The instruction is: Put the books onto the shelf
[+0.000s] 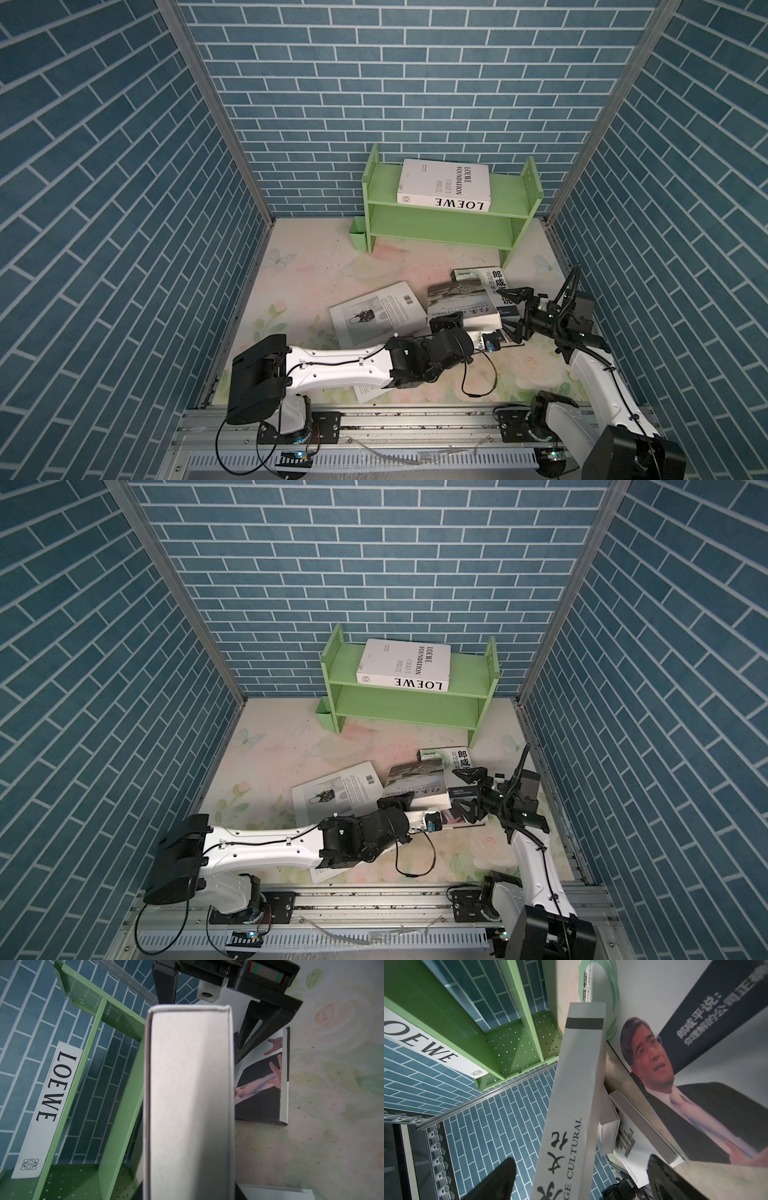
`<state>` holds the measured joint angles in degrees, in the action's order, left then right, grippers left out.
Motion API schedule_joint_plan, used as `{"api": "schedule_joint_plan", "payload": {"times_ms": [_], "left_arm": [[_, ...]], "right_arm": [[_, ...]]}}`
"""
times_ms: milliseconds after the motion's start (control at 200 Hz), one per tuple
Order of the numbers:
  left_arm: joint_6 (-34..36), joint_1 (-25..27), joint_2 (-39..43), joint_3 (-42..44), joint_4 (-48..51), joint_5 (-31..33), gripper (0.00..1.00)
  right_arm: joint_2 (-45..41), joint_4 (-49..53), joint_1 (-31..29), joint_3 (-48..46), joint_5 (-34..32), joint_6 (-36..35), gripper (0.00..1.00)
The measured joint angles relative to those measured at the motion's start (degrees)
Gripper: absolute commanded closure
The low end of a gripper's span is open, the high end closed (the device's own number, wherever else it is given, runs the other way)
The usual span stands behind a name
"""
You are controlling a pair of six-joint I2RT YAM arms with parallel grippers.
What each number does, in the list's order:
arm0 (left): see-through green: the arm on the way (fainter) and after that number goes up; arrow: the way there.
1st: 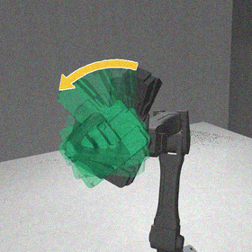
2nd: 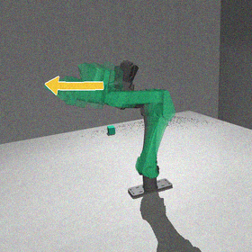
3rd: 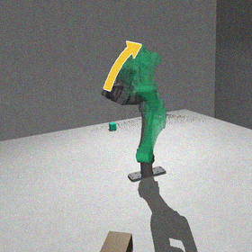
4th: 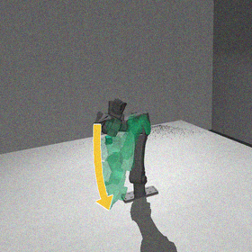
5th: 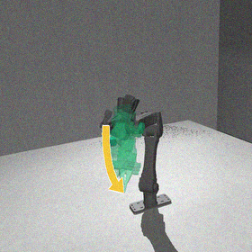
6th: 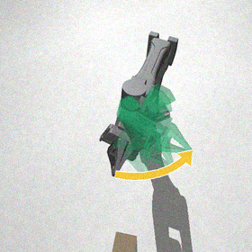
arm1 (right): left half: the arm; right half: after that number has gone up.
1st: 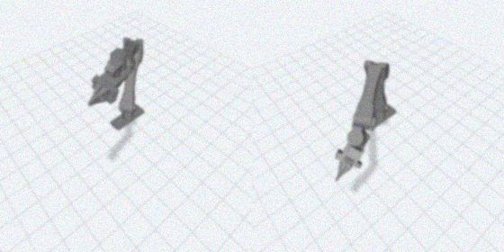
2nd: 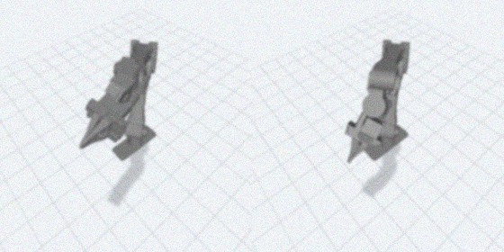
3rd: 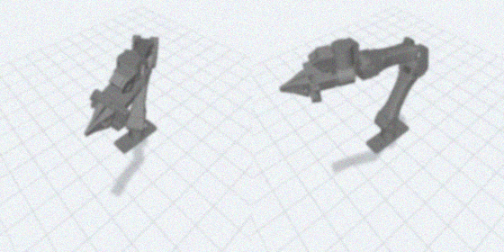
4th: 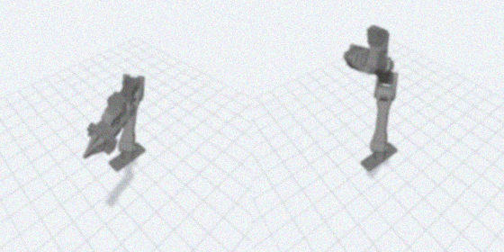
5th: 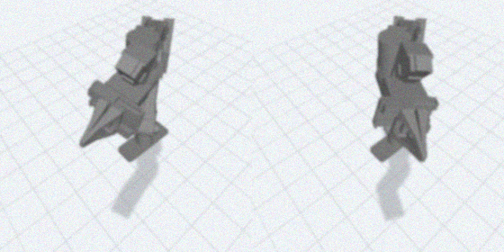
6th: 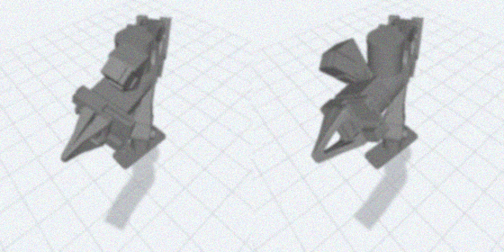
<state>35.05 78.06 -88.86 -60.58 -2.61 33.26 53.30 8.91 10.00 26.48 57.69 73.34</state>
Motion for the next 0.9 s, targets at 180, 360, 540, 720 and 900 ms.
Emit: {"api": "schedule_joint_plan", "payload": {"times_ms": [180, 360, 540, 720, 900], "left_arm": [[3.1, 0.3, -0.2, 0.5, -2.8, 2.0, 0.74], [5.1, 0.5, -0.2, 1.0, -3.4, 5.3, 0.74], [6.2, 0.7, -0.2, 2.6, -4.7, 7.3, 0.74], [7.0, 1.9, -0.1, 3.3, -6.1, 5.7, 0.74], [7.2, 2.2, 0.3, 3.5, -7.0, 5.3, 0.74]], "right_arm": [[3.8, -6.9, -2.6, -1.0, -0.4, 0.5, 0.02], [10.4, -13.0, -8.4, 1.2, -3.3, 1.4, 0.04], [14.8, -17.0, -11.1, 2.8, -5.4, 1.4, 0.04], [17.0, -18.6, -11.5, 3.6, -5.7, 1.4, 0.05], [17.0, -20.4, -11.4, 5.8, -8.2, 1.5, 0.05]]}}
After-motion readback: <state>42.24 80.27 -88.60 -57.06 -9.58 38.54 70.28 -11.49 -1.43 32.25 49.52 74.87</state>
